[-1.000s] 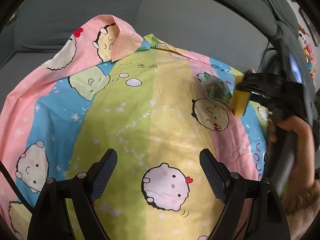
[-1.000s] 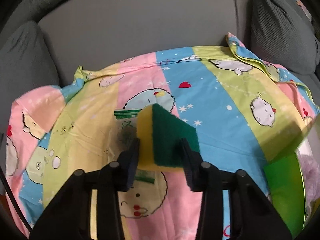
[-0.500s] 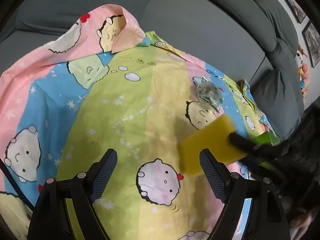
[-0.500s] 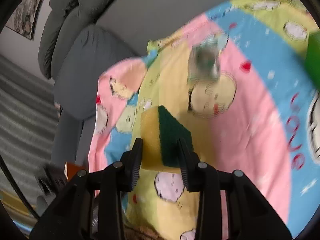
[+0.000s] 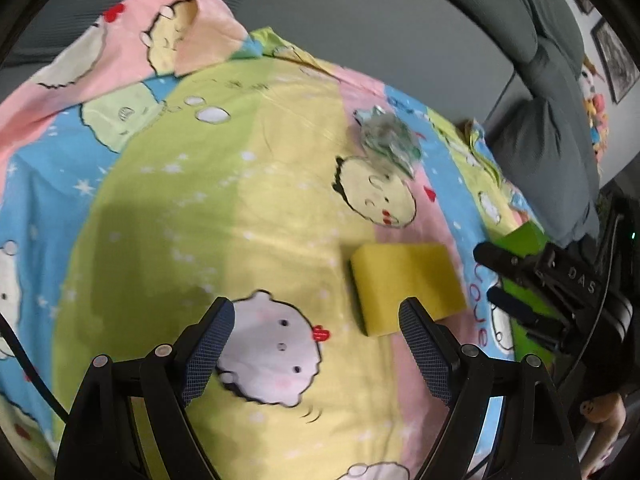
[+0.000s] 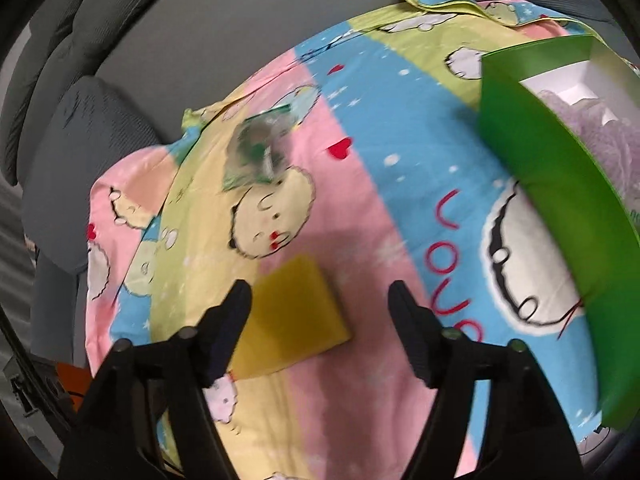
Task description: Organize objects
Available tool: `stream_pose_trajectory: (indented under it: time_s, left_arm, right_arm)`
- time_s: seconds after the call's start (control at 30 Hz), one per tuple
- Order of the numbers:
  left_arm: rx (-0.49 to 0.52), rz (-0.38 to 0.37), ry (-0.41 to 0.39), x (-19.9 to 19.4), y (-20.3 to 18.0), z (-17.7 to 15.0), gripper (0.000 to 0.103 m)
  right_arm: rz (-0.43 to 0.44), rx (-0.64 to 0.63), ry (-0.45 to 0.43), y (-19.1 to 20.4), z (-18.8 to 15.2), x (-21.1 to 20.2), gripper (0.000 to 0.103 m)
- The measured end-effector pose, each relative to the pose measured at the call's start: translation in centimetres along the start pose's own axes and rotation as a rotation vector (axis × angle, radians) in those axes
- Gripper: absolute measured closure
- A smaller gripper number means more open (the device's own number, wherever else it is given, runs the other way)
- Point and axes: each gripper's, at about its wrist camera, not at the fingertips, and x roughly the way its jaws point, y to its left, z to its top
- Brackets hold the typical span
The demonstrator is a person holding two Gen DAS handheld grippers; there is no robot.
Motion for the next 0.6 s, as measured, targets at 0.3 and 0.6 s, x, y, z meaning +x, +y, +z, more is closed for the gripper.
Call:
stream_pose_trajectory:
  time_s: [0.3, 0.6]
  left_arm:
    - [0.137, 0.110, -0.075, 3.6, -3.0, -1.4, 0.002]
    - [0.161, 0.116, -0.201, 3.8, -2.4, -2.3, 0.000]
  right_arm:
    - [-0.142, -0.074, -0.028, -2.4, 1.1, 3.2, 0.012]
    - [-0.248, -0.230, -0.143, -1.5, 0.2, 4.5, 0.001]
